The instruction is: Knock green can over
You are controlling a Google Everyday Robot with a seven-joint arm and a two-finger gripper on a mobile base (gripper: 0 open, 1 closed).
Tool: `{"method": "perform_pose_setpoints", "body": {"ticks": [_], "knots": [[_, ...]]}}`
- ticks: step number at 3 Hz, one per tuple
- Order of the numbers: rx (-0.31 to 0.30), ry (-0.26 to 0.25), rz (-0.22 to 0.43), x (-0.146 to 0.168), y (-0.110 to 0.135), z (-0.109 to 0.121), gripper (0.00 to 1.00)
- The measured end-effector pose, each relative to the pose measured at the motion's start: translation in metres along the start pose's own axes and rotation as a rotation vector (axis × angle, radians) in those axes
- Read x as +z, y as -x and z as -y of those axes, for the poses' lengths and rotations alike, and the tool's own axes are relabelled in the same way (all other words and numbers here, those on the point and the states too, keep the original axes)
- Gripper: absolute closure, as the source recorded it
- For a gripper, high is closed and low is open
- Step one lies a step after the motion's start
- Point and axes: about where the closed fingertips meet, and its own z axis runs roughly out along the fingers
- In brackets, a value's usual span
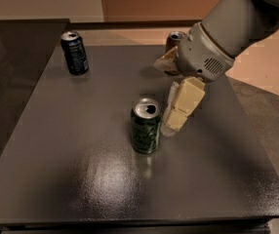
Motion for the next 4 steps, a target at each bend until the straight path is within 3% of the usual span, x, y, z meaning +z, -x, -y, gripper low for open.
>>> {"method": "perform_pose_setpoints", "body": {"ticks": [3, 4], "knots": [[-0.034, -0.041, 0.052, 0.042, -0.007, -0.014, 0.00], [-0.040, -0.037, 0.088, 0.045, -0.004, -0.015, 0.16]]}}
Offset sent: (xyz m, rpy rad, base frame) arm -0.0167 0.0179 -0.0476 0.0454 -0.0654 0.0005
